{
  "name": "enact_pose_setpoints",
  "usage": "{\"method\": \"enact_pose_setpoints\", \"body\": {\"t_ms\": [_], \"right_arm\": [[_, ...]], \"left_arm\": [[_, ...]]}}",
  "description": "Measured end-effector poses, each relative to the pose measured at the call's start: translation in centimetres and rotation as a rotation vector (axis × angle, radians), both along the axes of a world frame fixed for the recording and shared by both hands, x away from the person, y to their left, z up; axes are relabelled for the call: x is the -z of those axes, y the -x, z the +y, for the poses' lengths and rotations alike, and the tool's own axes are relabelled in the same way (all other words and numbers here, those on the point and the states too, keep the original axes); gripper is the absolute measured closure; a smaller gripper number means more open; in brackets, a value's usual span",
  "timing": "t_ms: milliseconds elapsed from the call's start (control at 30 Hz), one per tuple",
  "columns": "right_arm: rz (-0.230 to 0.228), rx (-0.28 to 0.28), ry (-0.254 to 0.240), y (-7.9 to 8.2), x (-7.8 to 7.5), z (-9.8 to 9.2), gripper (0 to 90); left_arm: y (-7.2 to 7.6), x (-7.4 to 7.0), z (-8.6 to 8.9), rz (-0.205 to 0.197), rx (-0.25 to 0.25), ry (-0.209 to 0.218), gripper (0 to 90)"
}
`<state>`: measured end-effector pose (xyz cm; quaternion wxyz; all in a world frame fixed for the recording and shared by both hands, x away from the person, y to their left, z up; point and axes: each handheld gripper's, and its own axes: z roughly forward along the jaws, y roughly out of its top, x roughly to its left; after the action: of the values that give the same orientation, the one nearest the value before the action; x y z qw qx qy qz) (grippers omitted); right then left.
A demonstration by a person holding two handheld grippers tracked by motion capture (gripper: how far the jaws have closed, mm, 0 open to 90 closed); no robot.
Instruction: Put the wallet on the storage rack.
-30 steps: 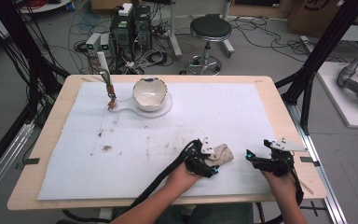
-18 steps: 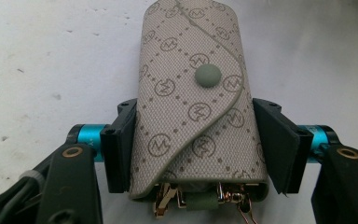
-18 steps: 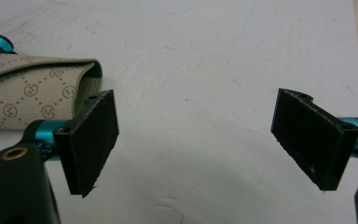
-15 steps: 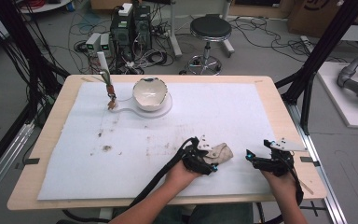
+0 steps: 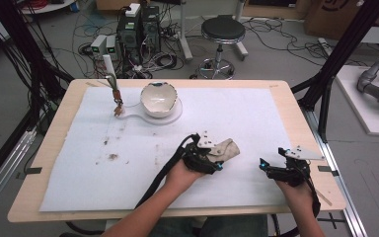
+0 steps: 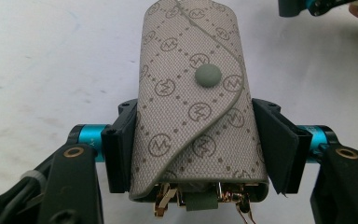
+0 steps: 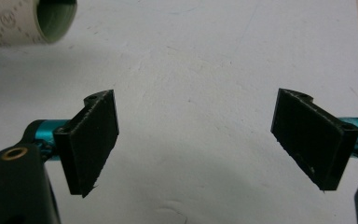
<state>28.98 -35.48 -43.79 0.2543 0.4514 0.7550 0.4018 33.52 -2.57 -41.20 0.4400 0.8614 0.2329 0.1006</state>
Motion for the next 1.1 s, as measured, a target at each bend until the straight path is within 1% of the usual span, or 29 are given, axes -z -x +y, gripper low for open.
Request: {"method": "enact_pose_setpoints", "body": {"t_ms": [133, 167, 267, 300, 367, 500, 700, 767, 867, 1000, 1033, 1100], "right_arm": [[-0.001, -0.003, 0.002, -0.1, 0.0, 0.2, 15.0], [0.001, -0.003, 0.001, -0.1, 0.0, 0.2, 15.0], [-0.006, -0.008, 0.005, -0.2, 0.0, 0.3, 15.0], [0.000, -0.005, 0.000, -0.2, 0.0, 0.4, 15.0], [-0.003, -0.009, 0.002, -0.3, 0.0, 0.4, 15.0], [0.000, -0.018, 0.003, -0.6, 0.0, 0.7, 15.0], [0.006, -0.031, 0.002, -1.0, 0.1, 1.2, 15.0], [0.003, -0.035, 0.005, -1.2, 0.1, 1.4, 15.0], [0.004, -0.045, 0.008, -1.5, 0.1, 1.7, 15.0], [0.005, -0.054, 0.009, -1.9, 0.1, 2.2, 15.0], [0.007, -0.055, 0.008, -2.0, 0.1, 2.3, 15.0], [0.007, -0.060, 0.009, -2.2, 0.1, 2.5, 15.0]], "left_arm": [[-0.6, -1.0, 1.3, -0.018, -0.026, 0.001, 37.0], [-0.7, -1.3, 1.7, -0.021, -0.036, 0.011, 37.0], [-1.2, -2.1, 2.7, -0.032, -0.051, 0.007, 37.0], [-1.3, -2.3, 3.1, -0.034, -0.056, 0.000, 37.0], [-1.6, -2.7, 3.7, -0.039, -0.069, 0.010, 37.0], [-1.9, -3.5, 5.2, -0.056, -0.093, 0.007, 37.0], [-2.4, -4.6, 8.0, -0.064, -0.147, 0.026, 37.0], [-2.5, -5.0, 8.8, -0.069, -0.163, 0.021, 37.0], [-2.6, -5.5, 10.1, -0.073, -0.185, 0.035, 37.0], [-2.8, -6.0, 11.8, -0.085, -0.216, 0.034, 37.0], [-2.9, -6.2, 12.2, -0.081, -0.223, 0.040, 37.0], [-3.0, -6.4, 13.0, -0.084, -0.237, 0.039, 37.0]]}}
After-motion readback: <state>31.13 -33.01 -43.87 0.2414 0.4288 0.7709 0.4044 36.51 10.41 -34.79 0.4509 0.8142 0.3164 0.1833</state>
